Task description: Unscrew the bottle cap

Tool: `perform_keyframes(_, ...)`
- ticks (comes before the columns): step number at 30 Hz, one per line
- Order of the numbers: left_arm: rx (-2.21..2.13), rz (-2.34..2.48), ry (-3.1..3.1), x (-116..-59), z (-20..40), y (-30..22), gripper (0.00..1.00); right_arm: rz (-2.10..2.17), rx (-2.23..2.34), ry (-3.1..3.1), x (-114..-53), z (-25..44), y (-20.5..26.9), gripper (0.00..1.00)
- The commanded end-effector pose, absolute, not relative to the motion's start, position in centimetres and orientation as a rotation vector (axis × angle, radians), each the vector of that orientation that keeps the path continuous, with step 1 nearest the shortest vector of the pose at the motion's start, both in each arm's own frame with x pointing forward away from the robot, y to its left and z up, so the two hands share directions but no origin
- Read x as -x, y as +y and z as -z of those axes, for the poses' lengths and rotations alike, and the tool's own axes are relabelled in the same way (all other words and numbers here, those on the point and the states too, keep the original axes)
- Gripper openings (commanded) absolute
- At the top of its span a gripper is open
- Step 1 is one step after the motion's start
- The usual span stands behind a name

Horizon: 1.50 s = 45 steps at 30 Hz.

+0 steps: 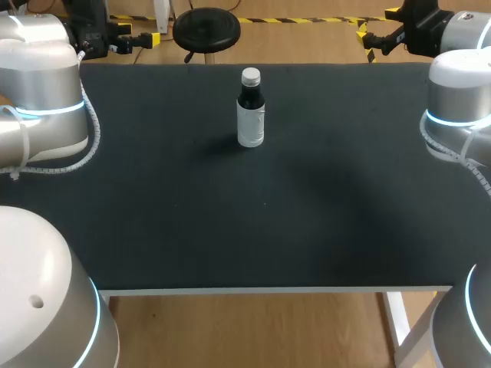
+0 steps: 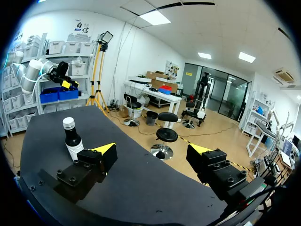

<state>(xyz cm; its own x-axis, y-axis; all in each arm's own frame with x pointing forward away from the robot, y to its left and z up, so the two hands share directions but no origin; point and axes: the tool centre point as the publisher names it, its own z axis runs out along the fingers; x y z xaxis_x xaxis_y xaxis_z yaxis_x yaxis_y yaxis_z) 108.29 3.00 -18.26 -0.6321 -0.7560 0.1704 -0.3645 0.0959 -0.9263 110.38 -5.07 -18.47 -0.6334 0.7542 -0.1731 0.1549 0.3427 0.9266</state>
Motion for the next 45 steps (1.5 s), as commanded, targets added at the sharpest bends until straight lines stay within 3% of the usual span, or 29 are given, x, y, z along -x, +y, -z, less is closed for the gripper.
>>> perform_keyframes(1, 1.104, 1.55, 2.033, -108.3, 18.2, 3.0, 1.0, -1.291, -0.792, 2.014, -110.4, 18.4, -5.1, 1.0)
perform_keyframes(29, 1.104, 1.55, 2.033, -108.3, 18.2, 3.0, 1.0, -1.291, -0.792, 2.014, -110.4, 18.4, -5.1, 1.0)
perform_keyframes(45, 0.395, 1.906, 2.299, -105.7, 19.0, 1.0, 1.0, -1.291, -0.792, 2.014, -110.4, 18.4, -5.1, 1.0)
